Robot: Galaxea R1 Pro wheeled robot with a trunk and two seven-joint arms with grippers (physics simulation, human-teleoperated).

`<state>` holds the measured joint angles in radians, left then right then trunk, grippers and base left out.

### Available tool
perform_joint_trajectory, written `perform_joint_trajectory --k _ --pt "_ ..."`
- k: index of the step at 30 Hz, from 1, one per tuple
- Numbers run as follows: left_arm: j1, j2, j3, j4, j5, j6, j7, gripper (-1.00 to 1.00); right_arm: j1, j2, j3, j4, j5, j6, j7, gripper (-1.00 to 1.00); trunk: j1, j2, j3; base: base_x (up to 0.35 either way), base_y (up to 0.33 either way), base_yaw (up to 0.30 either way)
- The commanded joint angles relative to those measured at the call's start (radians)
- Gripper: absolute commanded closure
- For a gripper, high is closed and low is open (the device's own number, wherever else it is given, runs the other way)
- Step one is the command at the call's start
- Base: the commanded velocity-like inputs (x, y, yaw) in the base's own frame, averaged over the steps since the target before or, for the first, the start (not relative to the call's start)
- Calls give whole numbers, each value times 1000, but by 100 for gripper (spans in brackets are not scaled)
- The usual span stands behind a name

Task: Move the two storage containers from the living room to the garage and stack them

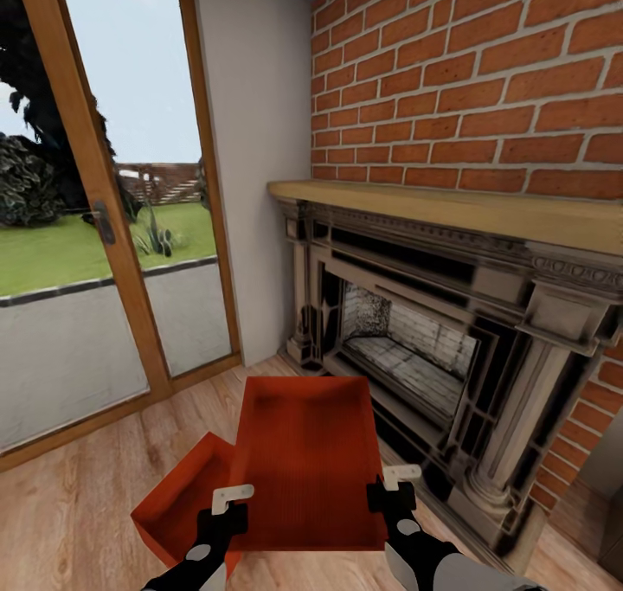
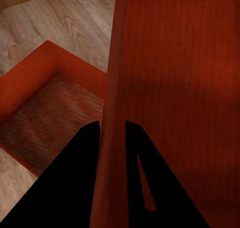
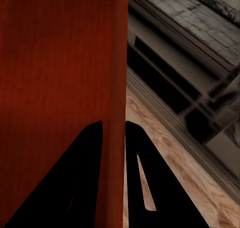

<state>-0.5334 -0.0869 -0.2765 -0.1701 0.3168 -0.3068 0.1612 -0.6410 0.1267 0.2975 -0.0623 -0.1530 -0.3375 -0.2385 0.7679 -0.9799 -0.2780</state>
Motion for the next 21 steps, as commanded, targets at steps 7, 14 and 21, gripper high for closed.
perform_joint_trajectory --k 7,14,21 --pt "0 2 5 -2 -4 0 11 100 -1 -1 -44 -1 7 3 4 100 0 -1 10 0 0 0" --pt "0 2 5 -2 -4 0 11 100 -2 -1 -44 -1 7 3 5 100 0 -1 18 0 0 0" --pt "0 2 5 -2 -4 0 11 100 -1 -1 -44 -1 9 3 5 100 0 -1 21 0 0 124"
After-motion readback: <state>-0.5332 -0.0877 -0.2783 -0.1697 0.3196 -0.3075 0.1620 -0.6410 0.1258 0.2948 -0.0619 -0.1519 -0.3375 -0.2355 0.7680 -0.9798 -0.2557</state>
